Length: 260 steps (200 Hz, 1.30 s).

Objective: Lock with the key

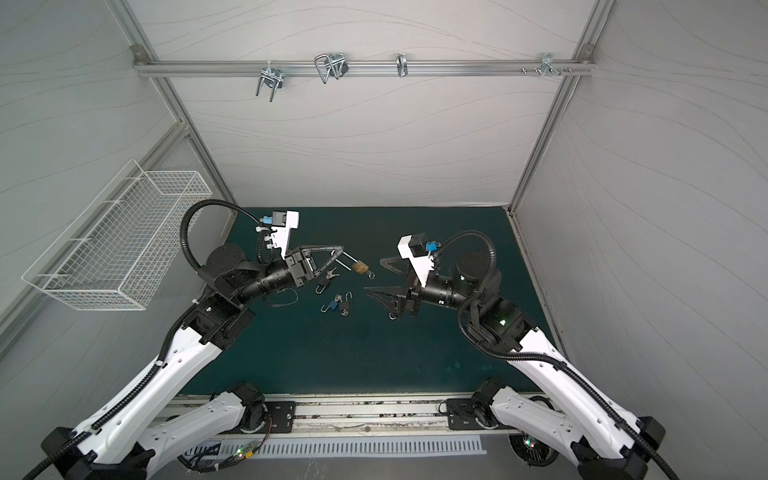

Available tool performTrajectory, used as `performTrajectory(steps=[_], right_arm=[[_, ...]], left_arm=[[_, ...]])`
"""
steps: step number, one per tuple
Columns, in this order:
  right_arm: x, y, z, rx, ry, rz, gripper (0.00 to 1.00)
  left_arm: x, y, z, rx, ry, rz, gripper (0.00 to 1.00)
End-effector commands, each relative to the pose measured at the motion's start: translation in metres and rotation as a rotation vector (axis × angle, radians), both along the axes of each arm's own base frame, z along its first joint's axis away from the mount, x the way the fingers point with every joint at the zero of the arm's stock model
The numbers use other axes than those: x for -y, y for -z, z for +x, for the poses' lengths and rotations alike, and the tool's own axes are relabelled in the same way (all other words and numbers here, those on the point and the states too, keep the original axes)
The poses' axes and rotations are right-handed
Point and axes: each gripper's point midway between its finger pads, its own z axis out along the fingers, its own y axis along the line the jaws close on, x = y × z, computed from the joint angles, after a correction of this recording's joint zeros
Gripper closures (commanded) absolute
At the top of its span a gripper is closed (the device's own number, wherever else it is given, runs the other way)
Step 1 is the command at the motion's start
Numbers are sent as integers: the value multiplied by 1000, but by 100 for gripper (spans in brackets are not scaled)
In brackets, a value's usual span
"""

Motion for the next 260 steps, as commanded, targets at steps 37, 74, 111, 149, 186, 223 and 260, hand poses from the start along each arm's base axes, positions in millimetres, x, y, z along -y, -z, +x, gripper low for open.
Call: performTrajectory(steps=[37,74,111,149,186,223,260], right_arm=[[-16,-54,23,99,43,200,19],[-32,-60,22,103,-31,232,35],[-37,-59,25,87,-31,239,54],[-41,-52,22,68,-44,228,64],[-40,-49,21,59,-40,225,77],[-39,-50,18,56,-44,225,81],[-40,-51,15,41,-57,223,89]], left_arm=[[-18,-48,2,23,-73,-223,100],[-19,-51,2,16,-71,-232,100],[-20,-56,1,27,-67,-247,100],[-21,-62,-1,44,-67,-260,100],[-21,-61,-2,40,-66,-259,100],[-22,-61,-2,41,-72,-255,100],[-23,-60,-2,46,-79,-253,100]])
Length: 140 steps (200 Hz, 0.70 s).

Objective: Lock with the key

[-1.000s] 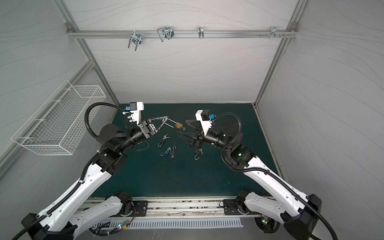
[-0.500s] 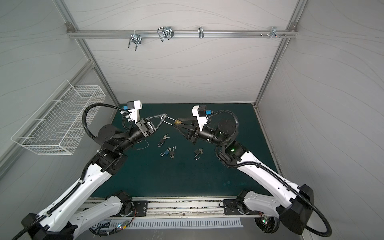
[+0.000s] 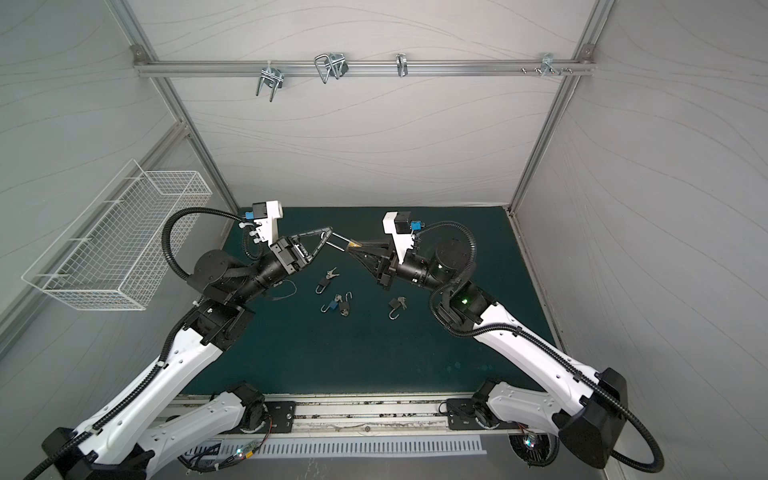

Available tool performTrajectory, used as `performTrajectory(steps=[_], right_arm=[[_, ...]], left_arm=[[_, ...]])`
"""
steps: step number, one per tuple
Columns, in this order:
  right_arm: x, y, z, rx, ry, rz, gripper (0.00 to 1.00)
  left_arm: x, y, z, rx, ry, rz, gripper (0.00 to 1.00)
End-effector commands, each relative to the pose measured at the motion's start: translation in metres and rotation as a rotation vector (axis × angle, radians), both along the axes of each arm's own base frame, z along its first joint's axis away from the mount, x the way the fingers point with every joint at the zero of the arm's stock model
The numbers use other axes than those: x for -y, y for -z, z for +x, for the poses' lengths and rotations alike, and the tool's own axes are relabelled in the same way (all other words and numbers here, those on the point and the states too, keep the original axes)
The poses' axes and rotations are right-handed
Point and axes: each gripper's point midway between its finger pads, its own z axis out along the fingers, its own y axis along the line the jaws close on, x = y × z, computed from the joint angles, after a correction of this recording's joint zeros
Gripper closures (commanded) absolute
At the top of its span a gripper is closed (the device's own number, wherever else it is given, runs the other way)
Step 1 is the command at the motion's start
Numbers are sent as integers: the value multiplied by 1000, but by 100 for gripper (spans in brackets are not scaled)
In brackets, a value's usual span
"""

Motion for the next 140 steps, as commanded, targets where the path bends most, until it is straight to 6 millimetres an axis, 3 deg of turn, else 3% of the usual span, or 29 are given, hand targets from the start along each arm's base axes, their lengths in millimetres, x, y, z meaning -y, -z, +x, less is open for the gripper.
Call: performTrajectory(steps=[1,38,140], right_arm=[[3,-12,-11,12,-26,29,89],[2,-15,-13,-41,-51,11,100],[8,-30,-29,-213,-157,30,100]], left_arm=[[-9,-27,-11,85,-14,-55,100],[-6,-18,-12,77,-17,12,100],[-1,-28,-27,152,31,98,100]])
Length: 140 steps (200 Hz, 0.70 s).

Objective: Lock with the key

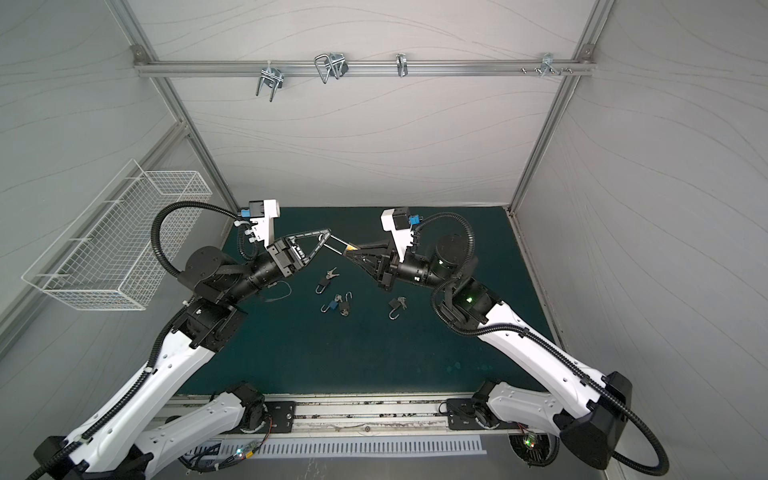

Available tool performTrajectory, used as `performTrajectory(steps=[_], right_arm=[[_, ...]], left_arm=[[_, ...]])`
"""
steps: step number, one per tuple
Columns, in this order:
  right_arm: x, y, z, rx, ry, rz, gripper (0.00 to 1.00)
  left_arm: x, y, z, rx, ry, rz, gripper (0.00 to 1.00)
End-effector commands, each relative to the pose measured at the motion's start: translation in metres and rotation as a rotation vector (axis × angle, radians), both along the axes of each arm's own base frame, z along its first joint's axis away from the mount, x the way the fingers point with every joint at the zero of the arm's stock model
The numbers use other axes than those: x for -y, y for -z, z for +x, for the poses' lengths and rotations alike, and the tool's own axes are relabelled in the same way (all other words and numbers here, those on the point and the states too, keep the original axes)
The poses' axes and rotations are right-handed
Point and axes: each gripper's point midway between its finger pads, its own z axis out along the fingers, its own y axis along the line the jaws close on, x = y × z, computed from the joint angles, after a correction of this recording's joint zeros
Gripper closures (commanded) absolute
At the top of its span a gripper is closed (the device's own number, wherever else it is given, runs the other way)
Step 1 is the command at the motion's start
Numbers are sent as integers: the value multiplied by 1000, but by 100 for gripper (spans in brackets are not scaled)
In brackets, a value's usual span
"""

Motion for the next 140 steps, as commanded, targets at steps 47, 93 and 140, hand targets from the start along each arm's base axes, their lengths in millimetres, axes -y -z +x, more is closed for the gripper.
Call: performTrajectory(steps=[47,93,140], right_arm=[[6,-31,-20,-101,-140,59,100],[3,-38,-20,-113,-166,82,100],[1,-42,-18,-124,-169,91,100]], left_arm=[[-2,-27,-24,125,43,22,100],[-2,-27,-27,130,53,24,100],[1,-19,-25,117,66,24,100]])
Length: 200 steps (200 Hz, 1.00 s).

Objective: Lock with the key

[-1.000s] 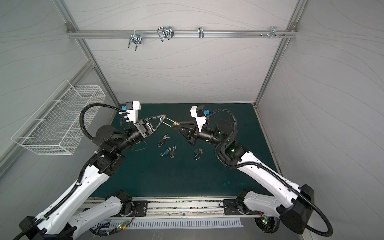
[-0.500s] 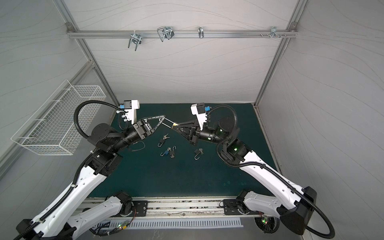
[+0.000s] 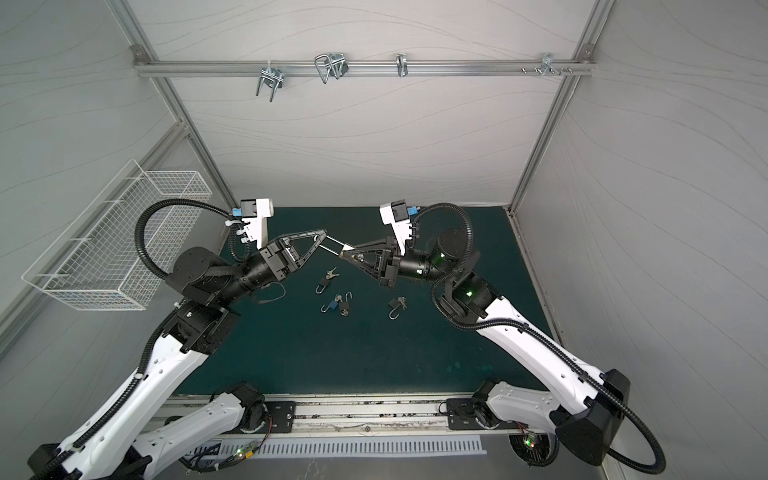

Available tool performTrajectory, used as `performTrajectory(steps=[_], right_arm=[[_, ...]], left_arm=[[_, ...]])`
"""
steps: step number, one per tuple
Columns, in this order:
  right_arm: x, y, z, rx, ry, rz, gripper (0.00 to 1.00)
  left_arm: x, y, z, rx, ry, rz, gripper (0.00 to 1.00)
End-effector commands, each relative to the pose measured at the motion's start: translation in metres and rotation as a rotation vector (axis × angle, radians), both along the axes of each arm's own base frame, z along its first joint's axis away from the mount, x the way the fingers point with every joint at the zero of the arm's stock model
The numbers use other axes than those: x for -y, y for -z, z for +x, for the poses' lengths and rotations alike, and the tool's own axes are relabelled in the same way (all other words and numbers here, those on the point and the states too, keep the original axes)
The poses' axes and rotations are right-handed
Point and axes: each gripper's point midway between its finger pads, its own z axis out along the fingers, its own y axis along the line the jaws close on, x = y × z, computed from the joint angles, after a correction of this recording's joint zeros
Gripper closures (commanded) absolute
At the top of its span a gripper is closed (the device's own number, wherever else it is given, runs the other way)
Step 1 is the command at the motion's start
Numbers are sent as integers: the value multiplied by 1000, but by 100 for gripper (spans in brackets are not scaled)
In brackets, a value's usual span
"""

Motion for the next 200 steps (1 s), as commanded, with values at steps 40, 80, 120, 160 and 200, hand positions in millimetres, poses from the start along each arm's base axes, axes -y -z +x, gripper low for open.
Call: performTrajectory(steps=[40,80,120,160,200], right_arm=[[1,-29,-7,-18,-54,74,100],[-2,-32,-7,-79,-96,79,100],[-2,-32,-4,-106,-88,88,100],[-3,-32,1,-122,-66,91,100],[-6,-35,3,-132,-66,101,100]], left_arm=[[4,-1,-10,47,40,10,100],[3,2,-10,46,31,22,100],[4,5,-9,39,35,31,100],[6,10,-10,34,48,41,100],[12,22,-11,20,71,56,100]])
